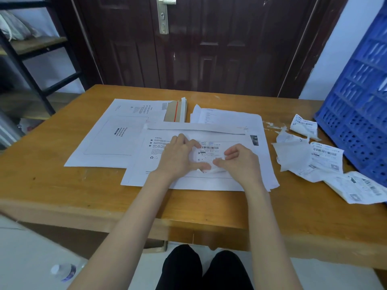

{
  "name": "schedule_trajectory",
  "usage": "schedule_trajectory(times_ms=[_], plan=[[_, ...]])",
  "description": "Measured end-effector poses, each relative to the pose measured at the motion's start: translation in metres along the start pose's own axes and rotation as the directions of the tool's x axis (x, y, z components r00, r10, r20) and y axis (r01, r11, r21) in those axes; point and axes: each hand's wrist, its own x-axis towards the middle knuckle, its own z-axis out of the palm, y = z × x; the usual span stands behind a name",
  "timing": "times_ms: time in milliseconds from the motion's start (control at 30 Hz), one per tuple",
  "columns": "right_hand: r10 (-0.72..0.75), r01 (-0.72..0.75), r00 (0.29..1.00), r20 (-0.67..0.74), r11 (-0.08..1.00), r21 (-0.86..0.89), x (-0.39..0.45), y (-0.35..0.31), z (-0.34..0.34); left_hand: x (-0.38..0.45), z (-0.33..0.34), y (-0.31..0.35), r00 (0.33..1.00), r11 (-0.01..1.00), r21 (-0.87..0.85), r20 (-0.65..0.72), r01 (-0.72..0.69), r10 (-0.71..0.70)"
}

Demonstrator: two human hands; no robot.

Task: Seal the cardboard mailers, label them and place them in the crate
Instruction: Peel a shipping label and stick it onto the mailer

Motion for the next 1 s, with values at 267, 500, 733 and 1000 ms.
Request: schedule_trajectory(times_ms=[267,500,733,1000], plan=[[-0.002,-0.015,0.990,0.143,0.993,0.116,-0.001,0.005,-0.007,-0.004,-0.002,-0.008,0.996,0.997,-0.027,0.043,-0.072,0.073],[-0.056,0.027,0.959,0.276,0.994,0.110,-0.002,0.009,-0.015,-0.008,-0.005,-0.014,0.990,0.992,-0.082,0.092,-0.097,0.104],[-0.072,0.039,0.938,0.338,0.994,0.104,0.000,0.010,-0.017,-0.017,-0.010,-0.014,0.991,0.980,-0.189,0.101,-0.069,0.090],[-0.037,-0.013,0.891,0.452,0.994,0.106,-0.002,0.007,-0.031,-0.018,-0.017,-0.023,0.980,0.943,-0.332,0.186,-0.005,0.071]])
